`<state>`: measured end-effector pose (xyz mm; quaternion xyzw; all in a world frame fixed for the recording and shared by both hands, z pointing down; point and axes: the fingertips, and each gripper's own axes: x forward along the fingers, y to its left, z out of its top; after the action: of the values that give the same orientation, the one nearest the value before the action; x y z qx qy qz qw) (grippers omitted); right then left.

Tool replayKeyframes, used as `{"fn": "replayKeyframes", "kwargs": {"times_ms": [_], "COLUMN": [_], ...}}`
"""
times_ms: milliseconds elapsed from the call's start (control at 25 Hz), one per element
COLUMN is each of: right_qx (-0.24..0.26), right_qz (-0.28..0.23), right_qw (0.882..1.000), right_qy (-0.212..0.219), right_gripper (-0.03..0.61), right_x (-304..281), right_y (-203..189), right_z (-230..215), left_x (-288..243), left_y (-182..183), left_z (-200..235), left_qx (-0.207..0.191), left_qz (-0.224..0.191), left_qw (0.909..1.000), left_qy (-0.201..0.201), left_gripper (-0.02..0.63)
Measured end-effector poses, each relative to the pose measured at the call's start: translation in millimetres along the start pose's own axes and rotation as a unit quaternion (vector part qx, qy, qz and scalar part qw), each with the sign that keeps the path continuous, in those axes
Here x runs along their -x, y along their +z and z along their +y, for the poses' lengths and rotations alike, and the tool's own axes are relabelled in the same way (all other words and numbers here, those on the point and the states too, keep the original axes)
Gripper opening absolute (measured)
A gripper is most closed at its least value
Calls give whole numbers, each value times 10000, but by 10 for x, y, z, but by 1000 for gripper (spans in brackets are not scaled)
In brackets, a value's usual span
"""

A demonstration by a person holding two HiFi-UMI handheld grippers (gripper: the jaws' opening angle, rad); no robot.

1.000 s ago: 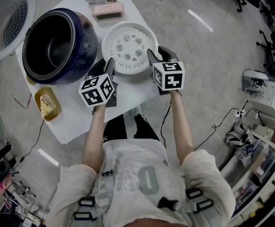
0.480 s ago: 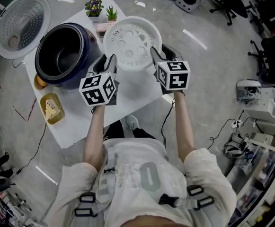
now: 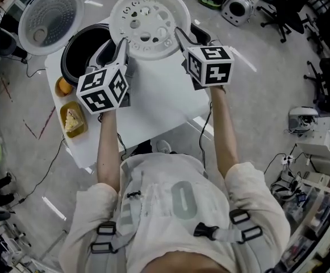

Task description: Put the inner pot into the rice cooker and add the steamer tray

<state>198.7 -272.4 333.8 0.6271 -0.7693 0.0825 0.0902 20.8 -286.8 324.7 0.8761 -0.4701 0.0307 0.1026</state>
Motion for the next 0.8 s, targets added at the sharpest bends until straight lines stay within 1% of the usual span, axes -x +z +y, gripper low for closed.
{"fn": "replayKeyframes", "kwargs": {"times_ms": [200,400,600,800], "right_qx": [197,463,587,681], "right_qz": [-201,-158,-14,236], "right_qw": [9983,9940,9893,9851], "right_qy": [518,982,1339,1563], "right_gripper": [172,176,179,181], "right_x": [-248,-564,-882,-1142], "right_y": [284,394,372,207], "right_z": [459,1012,1487,1852], "left_x": [274,560,753,889], "left_y": [261,341,284,100], "left_z": [409,923,1411,1794], "left_qx": [-146,-213,-59,68], "left_qz": [-192,-136,41,258], "left_qw": [9983,9939,9895,9851], "left_qy": [533,1076,1441,1698], "left_gripper": [140,140,140,140]}}
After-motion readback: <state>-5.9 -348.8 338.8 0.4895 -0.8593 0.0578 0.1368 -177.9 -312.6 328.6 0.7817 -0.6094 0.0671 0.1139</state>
